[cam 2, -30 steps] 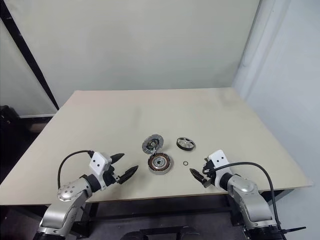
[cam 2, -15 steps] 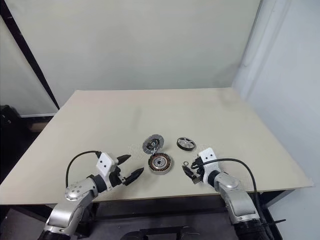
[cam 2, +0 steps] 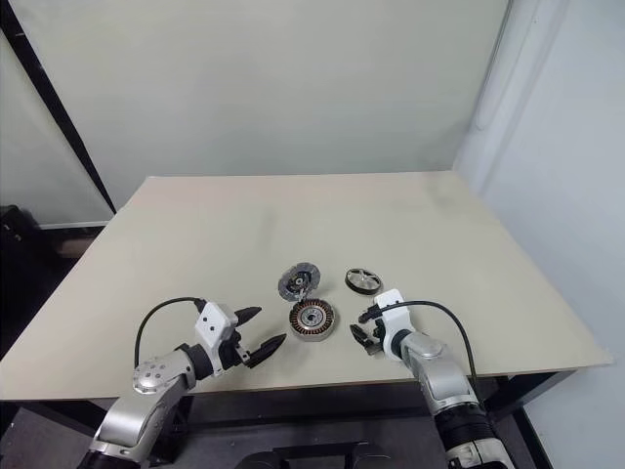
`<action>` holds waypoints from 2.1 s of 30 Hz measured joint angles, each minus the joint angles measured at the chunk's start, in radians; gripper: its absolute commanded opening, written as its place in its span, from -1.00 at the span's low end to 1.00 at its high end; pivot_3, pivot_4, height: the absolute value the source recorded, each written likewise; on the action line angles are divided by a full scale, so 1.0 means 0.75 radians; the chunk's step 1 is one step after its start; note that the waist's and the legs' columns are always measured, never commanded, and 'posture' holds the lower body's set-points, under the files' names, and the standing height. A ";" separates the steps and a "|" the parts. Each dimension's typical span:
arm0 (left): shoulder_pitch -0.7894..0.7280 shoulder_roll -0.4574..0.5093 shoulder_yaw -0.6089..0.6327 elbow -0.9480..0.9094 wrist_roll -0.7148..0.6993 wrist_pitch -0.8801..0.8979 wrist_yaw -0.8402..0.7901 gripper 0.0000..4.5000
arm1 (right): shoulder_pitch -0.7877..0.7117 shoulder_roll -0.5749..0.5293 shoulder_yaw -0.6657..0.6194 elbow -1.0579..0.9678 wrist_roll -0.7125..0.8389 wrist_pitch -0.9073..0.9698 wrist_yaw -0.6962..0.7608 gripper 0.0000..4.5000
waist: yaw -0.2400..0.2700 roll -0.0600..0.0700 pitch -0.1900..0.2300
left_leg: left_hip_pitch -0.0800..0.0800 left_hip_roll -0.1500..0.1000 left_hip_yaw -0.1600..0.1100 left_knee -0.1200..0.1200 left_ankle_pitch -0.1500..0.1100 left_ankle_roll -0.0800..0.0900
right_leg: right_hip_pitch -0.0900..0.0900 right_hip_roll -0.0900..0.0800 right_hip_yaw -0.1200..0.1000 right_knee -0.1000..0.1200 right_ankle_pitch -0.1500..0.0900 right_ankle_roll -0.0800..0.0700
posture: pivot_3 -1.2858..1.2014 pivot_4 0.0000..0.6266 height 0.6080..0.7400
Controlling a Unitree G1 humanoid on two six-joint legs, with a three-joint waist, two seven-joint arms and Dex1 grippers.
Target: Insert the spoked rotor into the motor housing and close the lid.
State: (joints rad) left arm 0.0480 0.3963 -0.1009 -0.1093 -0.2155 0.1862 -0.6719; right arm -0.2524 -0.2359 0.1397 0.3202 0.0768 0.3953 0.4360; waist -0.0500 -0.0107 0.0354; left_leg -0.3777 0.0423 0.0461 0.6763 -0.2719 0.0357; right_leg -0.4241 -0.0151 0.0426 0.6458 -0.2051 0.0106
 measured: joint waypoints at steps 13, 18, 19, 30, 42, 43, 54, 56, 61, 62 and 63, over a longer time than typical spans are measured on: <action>0.000 0.000 0.000 0.000 0.008 -0.001 0.000 1.00 | -0.016 0.017 0.003 0.033 -0.027 -0.021 -0.006 -0.46 | 0.000 0.001 0.000 | 0.000 0.000 0.000 0.000 0.000 0.000 | 0.000 0.000 0.000 0.000 0.000 0.000 | 0.03 -1.00 1.00; 0.000 0.000 0.000 0.000 0.008 -0.002 0.000 1.00 | -0.012 0.021 -0.001 0.019 -0.026 -0.007 -0.003 -0.64 | 0.000 0.001 0.000 | 0.000 0.000 0.000 0.000 0.000 0.000 | 0.000 0.000 0.000 0.000 0.000 0.000 | 0.03 -1.00 1.00; 0.000 0.000 0.000 0.000 0.008 -0.002 0.000 1.00 | -0.011 0.022 -0.001 0.016 -0.025 -0.004 -0.002 -0.64 | 0.000 0.001 0.000 | 0.000 0.000 0.000 0.000 0.000 0.000 | 0.000 0.000 0.000 0.000 0.000 0.000 | 0.03 -1.00 1.00; -0.028 0.033 0.045 0.066 0.007 -0.022 -0.010 1.00 | -0.100 0.016 0.046 -0.239 0.003 0.145 0.105 -0.64 | 0.000 0.002 0.000 | 0.000 0.001 -0.001 0.000 0.000 0.000 | -0.001 0.000 -0.001 0.001 0.000 0.000 | 0.03 -1.00 1.00; -0.032 0.051 0.062 0.094 0.007 -0.054 -0.039 1.00 | -0.227 0.106 0.156 -0.191 -0.001 0.237 0.151 -0.64 | 0.000 0.002 0.000 | -0.001 0.000 -0.001 0.000 0.000 0.000 | -0.001 0.000 -0.001 0.001 0.000 0.000 | 0.03 -1.00 1.00; -0.032 0.051 0.062 0.094 0.007 -0.054 -0.040 1.00 | -0.228 0.118 0.159 -0.176 -0.001 0.236 0.150 -0.64 | 0.000 0.002 0.000 | -0.001 0.000 -0.001 0.000 0.000 0.000 | -0.001 0.000 -0.001 0.001 0.000 0.000 | 0.03 -1.00 1.00; -0.026 0.051 0.060 0.093 0.007 -0.054 -0.040 1.00 | -0.237 0.166 0.210 -0.034 -0.034 0.179 0.147 -0.64 | 0.000 0.002 0.000 | -0.001 0.000 -0.001 -0.001 0.000 0.000 | -0.001 0.000 -0.001 0.001 0.000 0.000 | 0.03 -1.00 1.00; -0.025 0.051 0.060 0.093 0.007 -0.054 -0.040 1.00 | -0.236 0.168 0.210 -0.016 -0.042 0.168 0.147 -0.64 | 0.000 0.002 0.000 | -0.001 0.000 -0.001 -0.001 0.000 0.000 | -0.001 0.000 -0.001 0.001 0.000 0.000 | 0.03 -1.00 1.00; -0.025 0.050 0.059 0.092 0.007 -0.054 -0.040 1.00 | -0.236 0.174 0.210 0.003 -0.053 0.156 0.149 -0.64 | 0.000 0.002 0.000 | -0.001 0.000 -0.001 -0.001 0.000 0.000 | -0.001 0.000 -0.001 0.001 0.000 0.000 | 0.03 -1.00 1.00; -0.025 0.050 0.059 0.092 0.007 -0.054 -0.040 1.00 | -0.236 0.175 0.210 0.006 -0.053 0.156 0.149 -0.64 | 0.000 0.002 0.000 | -0.001 0.000 -0.001 -0.001 0.000 0.000 | -0.002 0.000 -0.001 0.001 0.000 0.000 | 0.03 -1.00 1.00; -0.024 0.050 0.058 0.092 0.007 -0.054 -0.040 1.00 | -0.236 0.175 0.210 0.007 -0.054 0.155 0.150 -0.64 | 0.000 0.002 0.000 | -0.001 0.000 -0.001 -0.001 0.000 0.000 | -0.002 0.000 -0.001 0.001 0.000 0.000 | 0.03 -1.00 1.00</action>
State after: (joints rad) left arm 0.0298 0.4340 -0.0574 -0.0406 -0.2102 0.1458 -0.7015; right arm -0.4297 -0.1044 0.2969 0.3251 0.0367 0.5119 0.5481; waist -0.0504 -0.0089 0.0354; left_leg -0.3784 0.0425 0.0457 0.6756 -0.2720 0.0355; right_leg -0.4253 -0.0152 0.0417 0.6466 -0.2049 0.0108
